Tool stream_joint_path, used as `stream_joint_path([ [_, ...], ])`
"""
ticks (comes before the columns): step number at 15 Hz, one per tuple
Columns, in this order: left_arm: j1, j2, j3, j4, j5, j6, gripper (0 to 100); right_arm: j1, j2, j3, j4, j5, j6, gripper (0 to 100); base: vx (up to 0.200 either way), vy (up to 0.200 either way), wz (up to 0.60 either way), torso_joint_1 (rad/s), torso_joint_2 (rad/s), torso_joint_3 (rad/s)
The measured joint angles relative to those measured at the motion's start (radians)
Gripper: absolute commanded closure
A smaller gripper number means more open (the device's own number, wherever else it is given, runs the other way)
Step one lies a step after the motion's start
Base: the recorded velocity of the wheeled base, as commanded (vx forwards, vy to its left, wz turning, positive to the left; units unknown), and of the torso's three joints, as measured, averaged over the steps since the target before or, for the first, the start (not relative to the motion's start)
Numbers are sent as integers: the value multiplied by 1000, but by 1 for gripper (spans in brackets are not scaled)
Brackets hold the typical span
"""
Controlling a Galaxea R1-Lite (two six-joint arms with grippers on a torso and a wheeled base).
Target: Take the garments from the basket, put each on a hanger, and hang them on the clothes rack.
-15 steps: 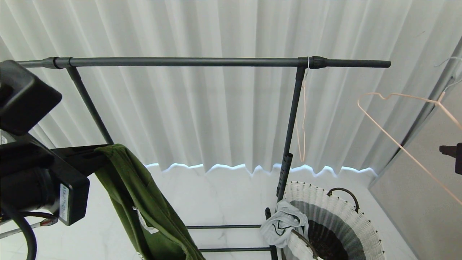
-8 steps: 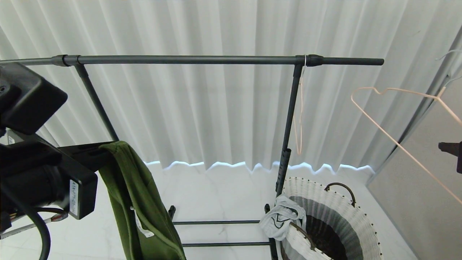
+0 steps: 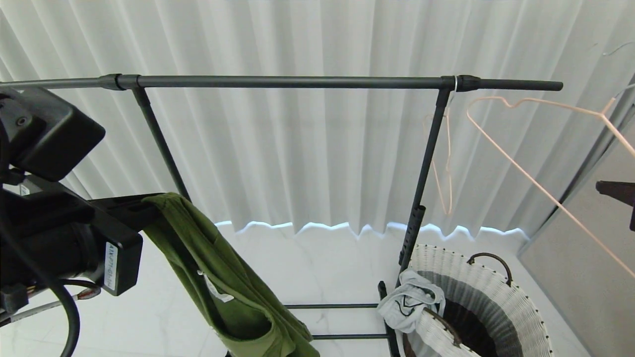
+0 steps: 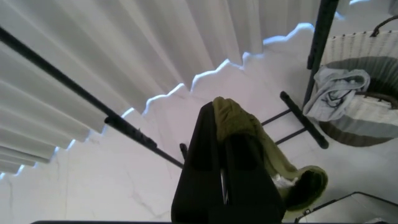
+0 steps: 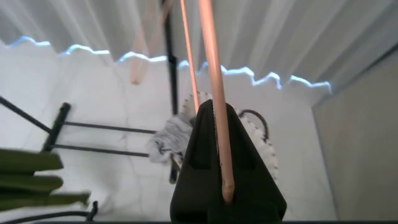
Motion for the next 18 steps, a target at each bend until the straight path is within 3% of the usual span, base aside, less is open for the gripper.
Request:
stream_joint_path([
  [3,1,3,-1,0,0,0,100,56,-3,2,-16,0,0,100,0,200,0,6,4,2],
  [6,0,3,3,-1,-1,-1,100,171,0,6,-17,0,0,100,0,0,0,0,0,0],
  [12,0,23,5,0,3,51,100,499,9,45,-18,-6,10,100,0,0,0,0,0,0],
  [14,3,66,-18,0,38,44,100,625,3,76,-17,-6,13,100,0,0,0,0,0,0],
  [18,71,189,-103,0,65,33,100,780,-17,130,-17,-6,36,100,0,0,0,0,0,0],
])
